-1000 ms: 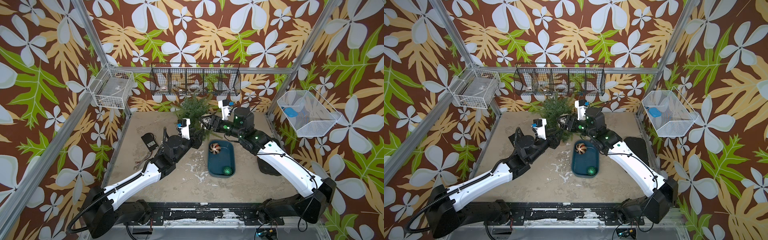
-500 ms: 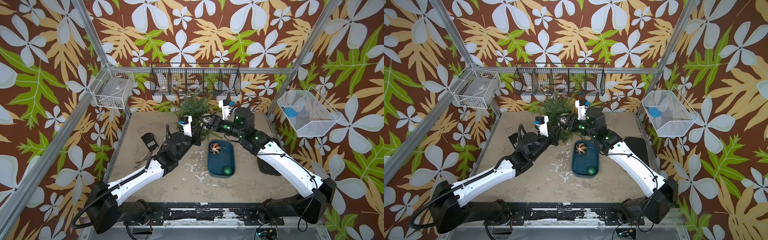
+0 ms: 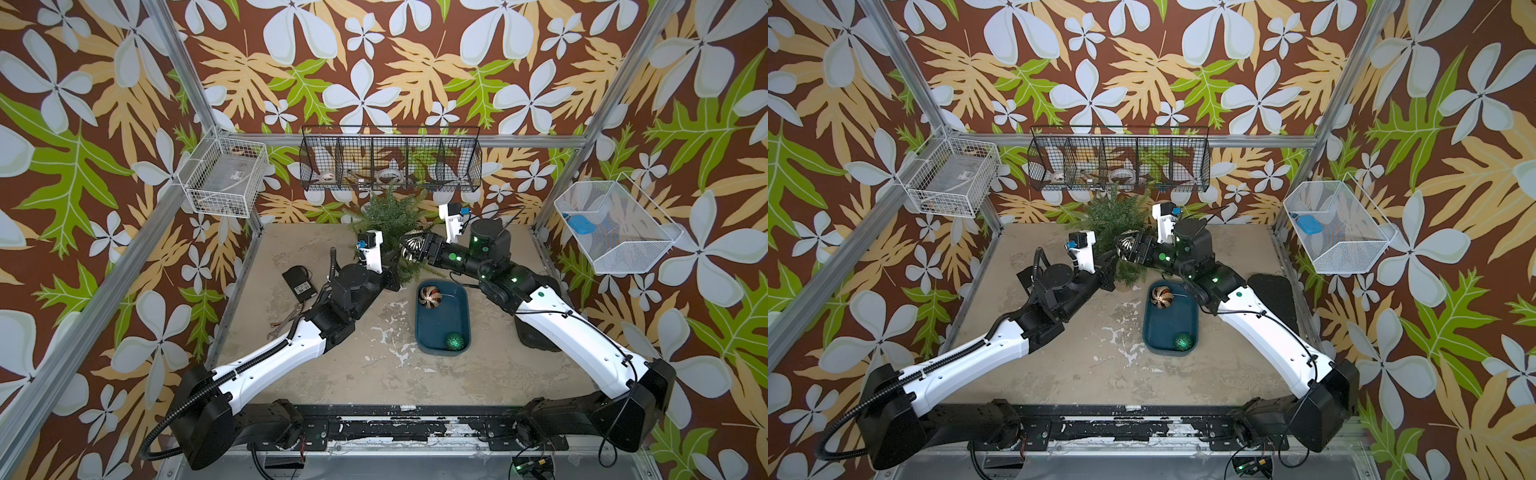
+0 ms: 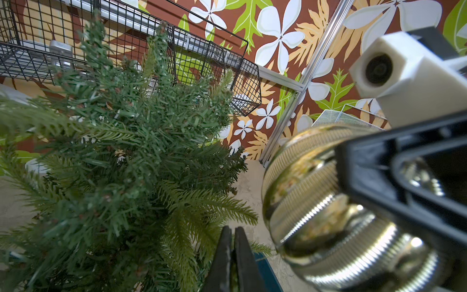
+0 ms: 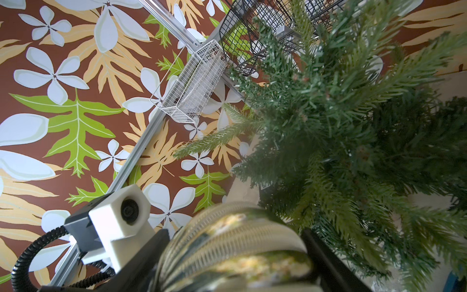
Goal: Decorate the small christmas tree with ornaments
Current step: Hang an ornament on the christmas tree.
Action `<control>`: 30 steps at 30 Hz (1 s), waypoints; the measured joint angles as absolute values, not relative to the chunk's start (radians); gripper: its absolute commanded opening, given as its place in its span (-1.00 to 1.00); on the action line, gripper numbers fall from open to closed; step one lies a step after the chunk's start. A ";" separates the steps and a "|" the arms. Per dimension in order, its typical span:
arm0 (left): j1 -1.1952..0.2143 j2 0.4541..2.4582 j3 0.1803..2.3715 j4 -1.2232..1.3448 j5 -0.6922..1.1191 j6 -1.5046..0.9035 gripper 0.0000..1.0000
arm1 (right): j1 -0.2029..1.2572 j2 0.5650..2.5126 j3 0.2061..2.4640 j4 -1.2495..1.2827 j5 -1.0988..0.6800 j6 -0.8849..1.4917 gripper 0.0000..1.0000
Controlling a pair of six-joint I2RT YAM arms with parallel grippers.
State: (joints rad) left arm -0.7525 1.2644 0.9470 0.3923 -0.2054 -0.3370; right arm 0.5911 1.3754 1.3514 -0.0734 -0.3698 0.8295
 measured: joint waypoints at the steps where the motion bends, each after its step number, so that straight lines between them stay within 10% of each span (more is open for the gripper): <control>1: -0.752 1.264 0.950 0.390 -0.205 -0.336 -1.00 | 0.591 1.370 1.348 -0.075 -0.369 0.830 0.64; 30: -0.752 1.268 0.994 0.335 -0.178 -0.317 -1.00 | 0.591 1.246 1.059 0.091 -0.336 0.943 0.75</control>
